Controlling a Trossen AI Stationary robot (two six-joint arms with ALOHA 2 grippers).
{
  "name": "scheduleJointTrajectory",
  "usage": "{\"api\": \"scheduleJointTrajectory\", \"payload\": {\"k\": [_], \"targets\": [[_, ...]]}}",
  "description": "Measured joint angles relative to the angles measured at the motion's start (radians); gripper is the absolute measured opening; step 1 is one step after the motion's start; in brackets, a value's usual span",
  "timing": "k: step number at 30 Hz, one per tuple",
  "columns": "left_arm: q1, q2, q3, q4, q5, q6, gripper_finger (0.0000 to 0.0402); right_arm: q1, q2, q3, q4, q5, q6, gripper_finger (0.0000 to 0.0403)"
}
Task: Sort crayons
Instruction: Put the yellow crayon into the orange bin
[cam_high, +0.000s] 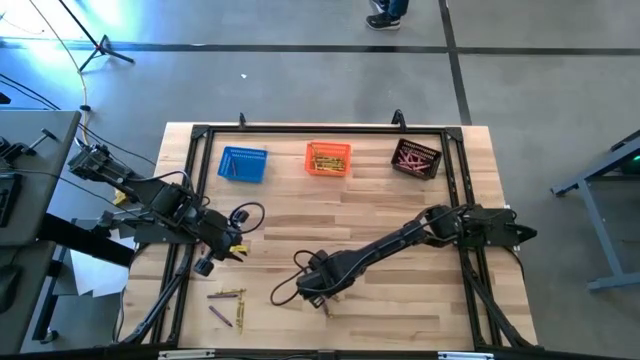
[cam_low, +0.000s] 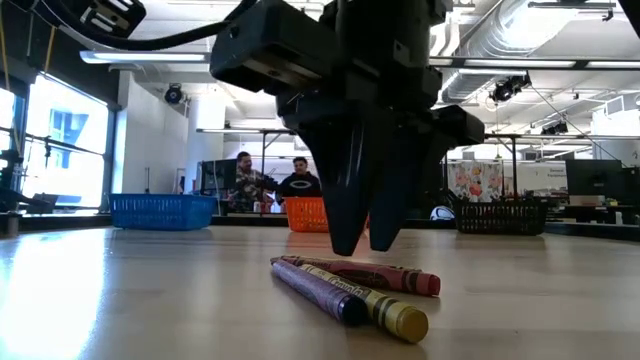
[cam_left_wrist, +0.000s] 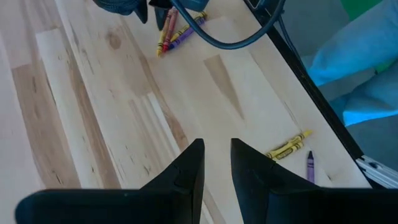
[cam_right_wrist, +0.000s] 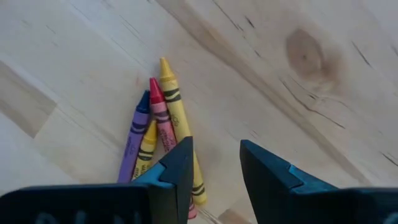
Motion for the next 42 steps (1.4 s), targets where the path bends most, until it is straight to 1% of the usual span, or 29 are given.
{"api": "scheduleJointTrajectory", "payload": {"k": [6,14,21,29,35,42], "targets": [[0.000,0.000,0.000,-0.007,-0.003,0.000,0.0064,-0.001,0.015,-0.001,0.011,-0.028,-0.018,0.0118],[0.000,0.000,0.000,-0.019,-0.005,0.002,0.0065,-0.011,0.015,-0.001,0.030,-0.027,0.006,0.0118],[0.000,0.000,0.000,-0.022,-0.005,0.002,0.0064,-0.013,0.014,-0.001,0.124,-0.046,0.007,0.0118],[0.000,0.000,0.000,-0.046,-0.005,0.002,0.0064,-0.016,0.014,-0.001,0.153,-0.034,0.007,0.0118],[0.000,0.000,0.000,-0.045,-0.004,0.002,0.0064,-0.029,0.013,-0.001,0.253,-0.011,-0.001,0.0118],[0.000,0.000,0.000,-0.049,-0.004,0.002,0.0065,-0.029,0.018,-0.001,0.248,-0.001,-0.002,0.0118]]}}
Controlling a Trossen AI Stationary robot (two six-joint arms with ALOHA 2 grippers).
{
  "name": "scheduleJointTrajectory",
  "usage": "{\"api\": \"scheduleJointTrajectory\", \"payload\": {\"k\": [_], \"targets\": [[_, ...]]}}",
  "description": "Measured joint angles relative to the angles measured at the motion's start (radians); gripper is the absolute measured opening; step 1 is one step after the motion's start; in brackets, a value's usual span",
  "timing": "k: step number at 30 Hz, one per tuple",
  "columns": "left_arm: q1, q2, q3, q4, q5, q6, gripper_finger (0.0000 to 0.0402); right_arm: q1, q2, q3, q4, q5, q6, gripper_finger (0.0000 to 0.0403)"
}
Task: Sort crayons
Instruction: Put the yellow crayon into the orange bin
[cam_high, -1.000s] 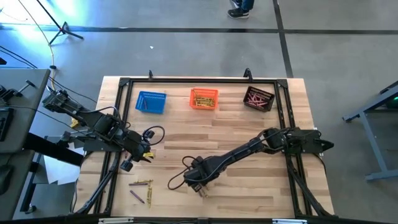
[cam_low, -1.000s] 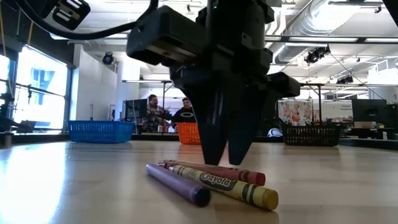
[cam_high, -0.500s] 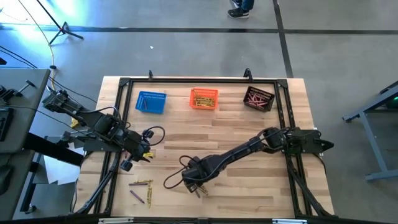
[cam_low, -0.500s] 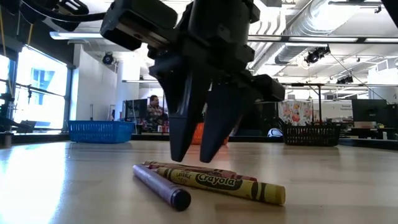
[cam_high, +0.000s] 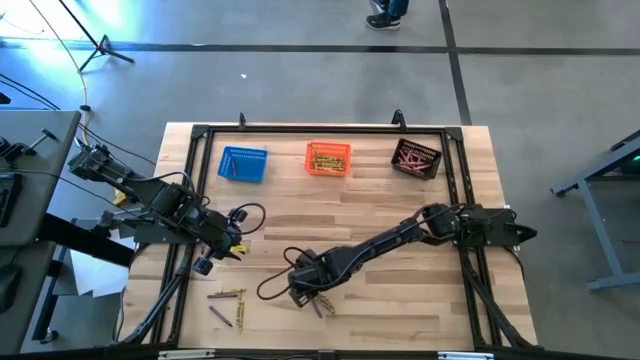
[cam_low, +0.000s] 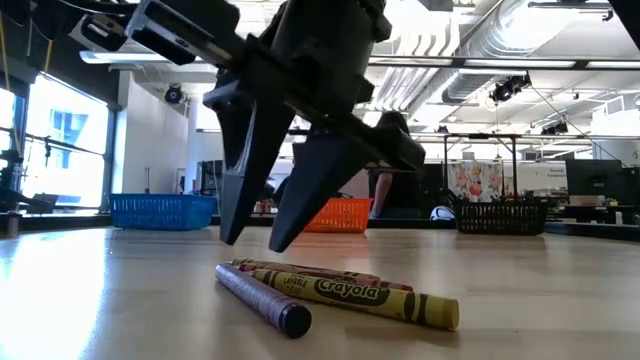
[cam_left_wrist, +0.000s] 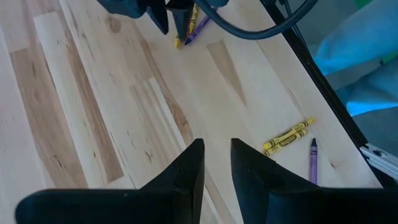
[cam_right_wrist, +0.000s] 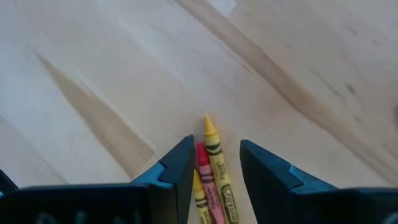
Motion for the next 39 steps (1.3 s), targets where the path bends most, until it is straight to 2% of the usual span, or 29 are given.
{"api": "scheduleJointTrajectory", "payload": {"k": [10,19,26,34,39], "targets": [[-0.003,0.000,0.000,-0.008,0.001,0.000,0.0065,0.000,0.024,0.001,0.007,0.000,-0.001,0.0118],[-0.003,0.000,0.000,-0.007,0.000,-0.002,0.0065,-0.001,0.024,0.003,-0.063,0.003,-0.026,0.0118],[-0.003,0.000,0.000,-0.007,0.000,-0.003,0.0065,-0.020,0.024,0.002,-0.031,0.006,-0.012,0.0118],[-0.003,0.000,0.000,-0.015,0.000,-0.003,0.0065,-0.033,0.026,0.002,-0.061,0.074,-0.043,0.0118],[-0.003,0.000,0.000,-0.023,0.000,-0.002,0.0065,-0.032,0.026,0.002,-0.070,0.066,-0.046,0.0118]]}}
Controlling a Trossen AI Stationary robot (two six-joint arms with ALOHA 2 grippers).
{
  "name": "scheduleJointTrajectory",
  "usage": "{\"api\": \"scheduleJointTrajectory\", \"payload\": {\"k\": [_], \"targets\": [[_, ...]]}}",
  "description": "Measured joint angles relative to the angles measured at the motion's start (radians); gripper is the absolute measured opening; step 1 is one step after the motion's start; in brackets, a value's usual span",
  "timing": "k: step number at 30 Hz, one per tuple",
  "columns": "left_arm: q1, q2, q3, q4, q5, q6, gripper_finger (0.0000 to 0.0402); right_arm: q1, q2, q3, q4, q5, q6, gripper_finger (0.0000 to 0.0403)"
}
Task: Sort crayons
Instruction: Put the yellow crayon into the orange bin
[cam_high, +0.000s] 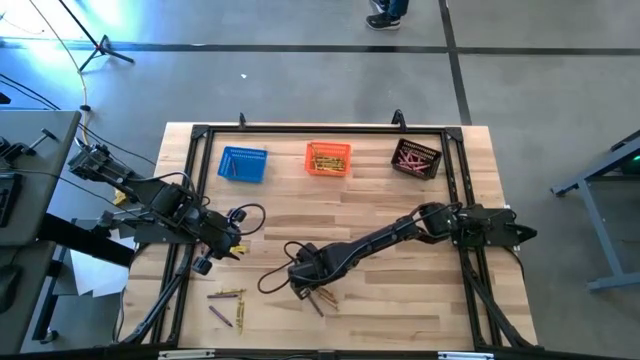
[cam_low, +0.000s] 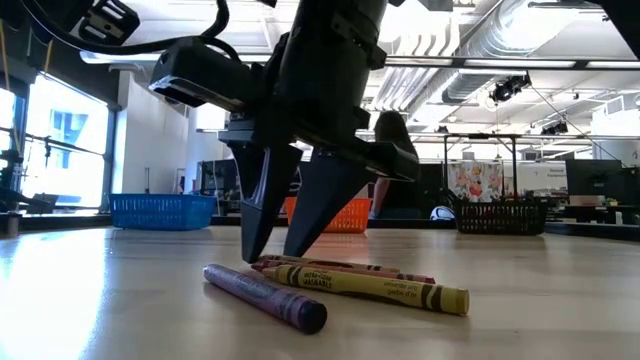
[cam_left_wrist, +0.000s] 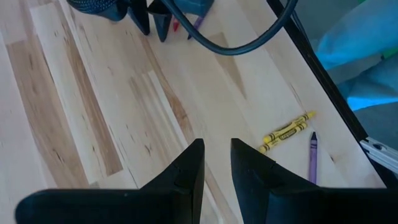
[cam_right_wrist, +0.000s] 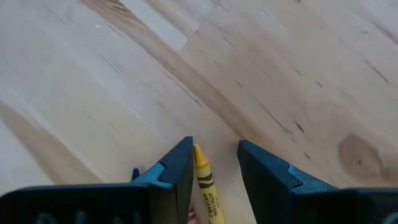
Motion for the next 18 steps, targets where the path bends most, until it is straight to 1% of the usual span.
{"api": "scheduleJointTrajectory", "payload": {"k": [7,12,18], "targets": [[0.000,0.000,0.000,-0.010,0.000,0.000,0.0065,0.019,0.000,0.001,-0.051,-0.028,0.000,0.0118],[0.000,0.000,0.000,-0.011,0.000,0.001,0.0065,0.035,0.000,0.001,-0.105,-0.068,0.010,0.0118],[0.000,0.000,0.000,-0.023,0.000,0.001,0.0065,0.049,0.000,0.000,-0.119,-0.133,0.028,0.0118]]}}
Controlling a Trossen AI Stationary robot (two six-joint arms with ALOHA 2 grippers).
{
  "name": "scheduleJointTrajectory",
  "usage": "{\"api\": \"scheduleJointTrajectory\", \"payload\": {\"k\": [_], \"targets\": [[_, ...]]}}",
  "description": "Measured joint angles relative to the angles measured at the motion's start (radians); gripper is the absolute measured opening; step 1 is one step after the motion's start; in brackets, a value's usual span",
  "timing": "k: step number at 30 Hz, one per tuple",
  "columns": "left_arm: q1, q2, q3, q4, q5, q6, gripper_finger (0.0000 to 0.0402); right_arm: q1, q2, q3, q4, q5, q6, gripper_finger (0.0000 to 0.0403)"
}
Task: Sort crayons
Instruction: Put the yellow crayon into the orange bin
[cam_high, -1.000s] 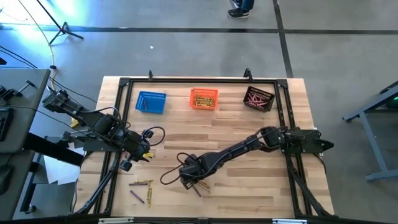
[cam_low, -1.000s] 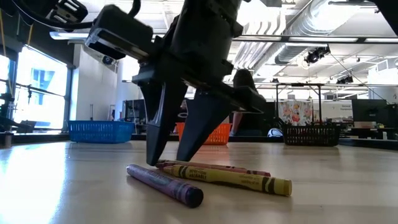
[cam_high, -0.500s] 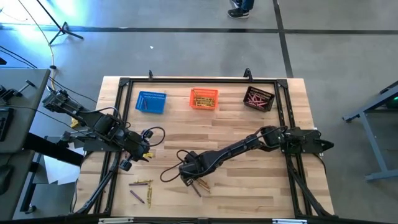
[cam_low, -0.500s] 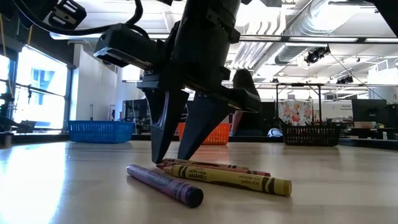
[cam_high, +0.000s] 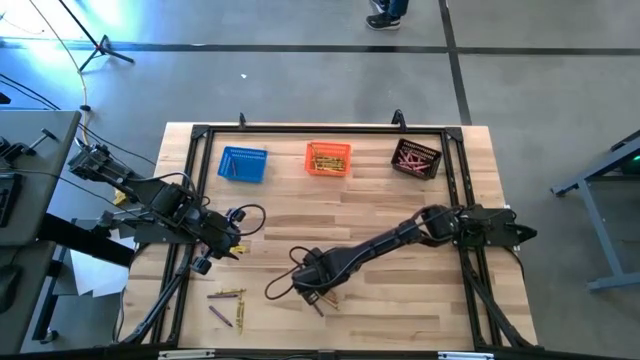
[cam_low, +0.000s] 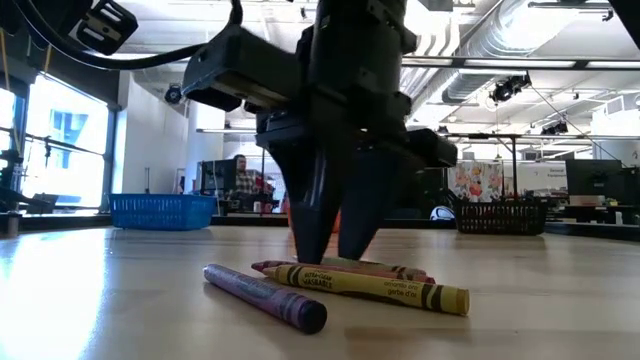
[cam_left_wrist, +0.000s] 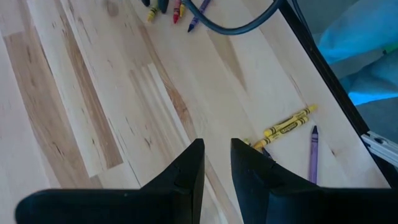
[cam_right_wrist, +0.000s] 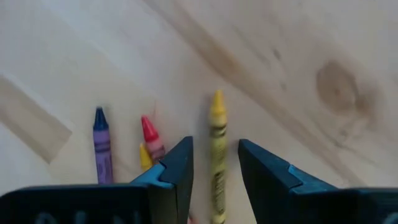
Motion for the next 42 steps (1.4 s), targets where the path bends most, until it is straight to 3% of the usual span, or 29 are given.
{"api": "scheduleJointTrajectory", "payload": {"k": [12,21,28,36,42], "targets": [[0.000,0.000,0.000,-0.003,0.000,0.000,0.0065,0.017,0.000,-0.001,-0.029,-0.061,0.026,0.0112],[0.000,0.000,0.000,-0.003,0.000,-0.002,0.0065,-0.002,0.000,-0.001,-0.039,-0.073,0.088,0.0014],[0.000,0.000,0.000,-0.003,-0.003,-0.002,0.0065,-0.028,-0.011,0.000,-0.051,-0.093,0.040,0.0008],[0.000,0.000,0.000,-0.003,-0.050,-0.002,0.0065,-0.097,-0.095,0.034,-0.232,0.004,-0.104,0.0010],[0.000,0.000,0.000,-0.003,-0.102,-0.049,0.0065,-0.221,-0.208,0.036,-0.303,0.130,-0.305,0.0011]]}}
